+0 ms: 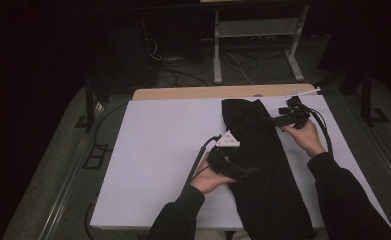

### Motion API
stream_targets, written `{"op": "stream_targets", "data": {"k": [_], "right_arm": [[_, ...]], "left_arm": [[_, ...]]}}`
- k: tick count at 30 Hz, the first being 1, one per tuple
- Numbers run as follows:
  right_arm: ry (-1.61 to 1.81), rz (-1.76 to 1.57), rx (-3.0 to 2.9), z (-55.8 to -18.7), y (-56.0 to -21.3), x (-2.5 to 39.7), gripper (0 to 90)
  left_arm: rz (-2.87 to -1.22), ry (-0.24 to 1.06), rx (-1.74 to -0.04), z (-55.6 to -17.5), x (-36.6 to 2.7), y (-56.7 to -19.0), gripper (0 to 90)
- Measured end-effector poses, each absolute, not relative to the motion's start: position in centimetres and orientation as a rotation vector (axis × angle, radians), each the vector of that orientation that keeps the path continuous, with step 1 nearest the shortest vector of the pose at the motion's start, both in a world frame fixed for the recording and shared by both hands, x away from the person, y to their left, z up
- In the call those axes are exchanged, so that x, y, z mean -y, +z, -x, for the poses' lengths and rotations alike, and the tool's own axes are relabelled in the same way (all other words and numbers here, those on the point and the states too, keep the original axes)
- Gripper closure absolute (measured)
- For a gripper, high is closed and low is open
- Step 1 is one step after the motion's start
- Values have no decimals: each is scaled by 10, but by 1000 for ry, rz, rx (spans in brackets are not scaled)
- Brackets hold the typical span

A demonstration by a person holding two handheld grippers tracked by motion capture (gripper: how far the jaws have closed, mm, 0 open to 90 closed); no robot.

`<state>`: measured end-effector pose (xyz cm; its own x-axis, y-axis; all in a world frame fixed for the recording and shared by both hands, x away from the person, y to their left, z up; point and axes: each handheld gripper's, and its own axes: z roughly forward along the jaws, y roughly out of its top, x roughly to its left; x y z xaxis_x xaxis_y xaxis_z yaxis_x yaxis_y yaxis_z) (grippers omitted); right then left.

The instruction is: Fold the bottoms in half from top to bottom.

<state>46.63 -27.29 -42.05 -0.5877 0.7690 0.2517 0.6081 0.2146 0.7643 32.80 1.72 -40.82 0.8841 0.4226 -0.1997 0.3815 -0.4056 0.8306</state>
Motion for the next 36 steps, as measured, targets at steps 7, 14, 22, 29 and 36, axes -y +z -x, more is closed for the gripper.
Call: {"op": "stream_targets", "data": {"k": [7,14,22,29,36], "right_arm": [[1299,-1313,-2312,-460,-422,272,0],[1283,-1302,-2313,-452,-419,274,0],[1279,-1286,-2323,-446,-419,277,0],[1299,-1296,-2330,-445,-423,279,0],[1301,-1294,-2338,-445,-424,278,0]], "left_arm": [[-2030,90,-581,-337,-25,-399,0],[-2031,124,-601,-346,-30,-392,0],[-2034,145,-647,-364,-36,-392,0],[-2033,153,-693,-383,-38,-396,0],[-2015,150,-728,-401,-38,-404,0]]}}
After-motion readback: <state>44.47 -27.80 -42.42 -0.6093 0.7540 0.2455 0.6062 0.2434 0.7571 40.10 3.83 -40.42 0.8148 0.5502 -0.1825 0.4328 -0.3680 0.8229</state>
